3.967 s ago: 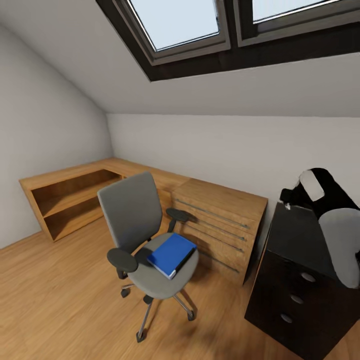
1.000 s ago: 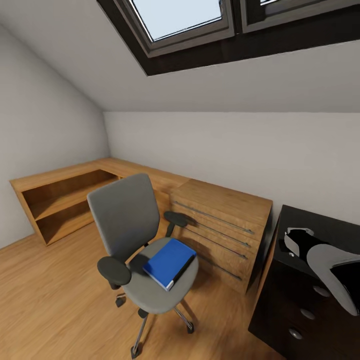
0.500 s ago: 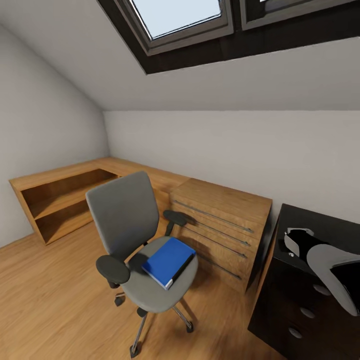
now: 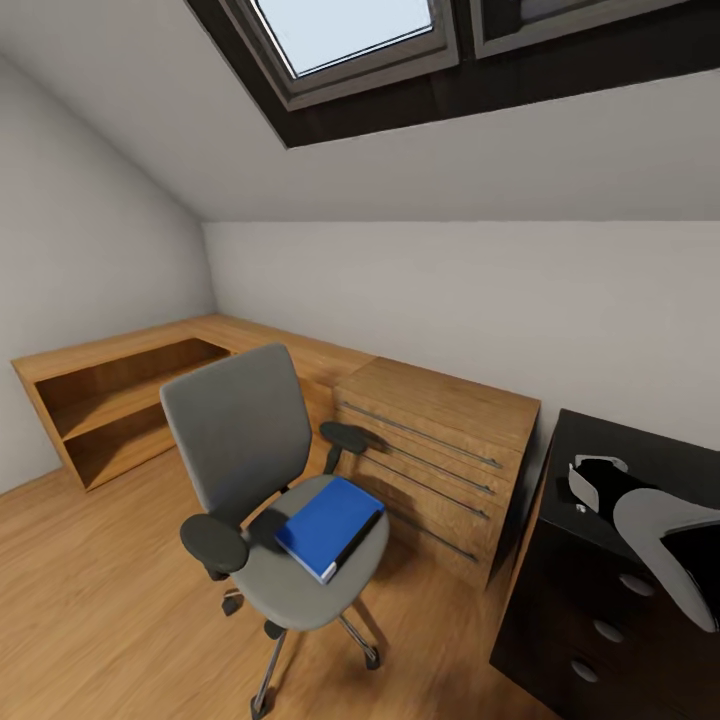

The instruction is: In the bedroom, organize the workspace by keeping the computer under the desk, ensuring the monitor is on the desk, placing the keyboard on the desk next to the monitor, placing the mouse on the desk next to the keyboard, moving the folder from the swivel chair onto the desk next to the mouse, stacking the notebook on top of the folder with the pen on top of the notebook, and positioning the swivel chair next to the desk.

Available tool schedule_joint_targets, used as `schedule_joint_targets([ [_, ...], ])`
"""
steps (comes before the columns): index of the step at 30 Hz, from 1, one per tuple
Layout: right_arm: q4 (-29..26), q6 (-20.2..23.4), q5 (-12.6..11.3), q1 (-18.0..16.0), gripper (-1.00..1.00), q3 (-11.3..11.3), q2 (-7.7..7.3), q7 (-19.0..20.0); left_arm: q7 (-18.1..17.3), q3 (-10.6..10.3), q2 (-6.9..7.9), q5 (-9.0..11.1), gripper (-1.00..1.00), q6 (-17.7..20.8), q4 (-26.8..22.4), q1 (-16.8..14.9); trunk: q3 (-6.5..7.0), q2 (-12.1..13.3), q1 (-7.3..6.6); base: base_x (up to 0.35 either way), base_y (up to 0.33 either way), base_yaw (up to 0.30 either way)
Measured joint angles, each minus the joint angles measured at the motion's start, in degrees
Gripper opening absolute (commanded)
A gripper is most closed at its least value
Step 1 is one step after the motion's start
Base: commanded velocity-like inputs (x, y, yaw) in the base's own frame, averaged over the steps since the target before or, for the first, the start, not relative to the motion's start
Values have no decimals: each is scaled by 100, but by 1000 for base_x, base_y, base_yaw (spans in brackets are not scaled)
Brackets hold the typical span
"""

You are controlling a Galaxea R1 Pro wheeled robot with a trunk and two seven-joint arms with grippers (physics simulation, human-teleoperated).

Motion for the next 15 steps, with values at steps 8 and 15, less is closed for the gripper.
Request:
schedule_joint_targets([
  [8,-2,-4,-3,8,100,7,3,-5,2,35,0,19,100,-16,0,0,17,39,-21,0,0,0],
  [15,-5,-3,-4,9,100,9,8,-8,0,30,-1,23,100,-16,0,0,143,319,-175,0,0,0],
])
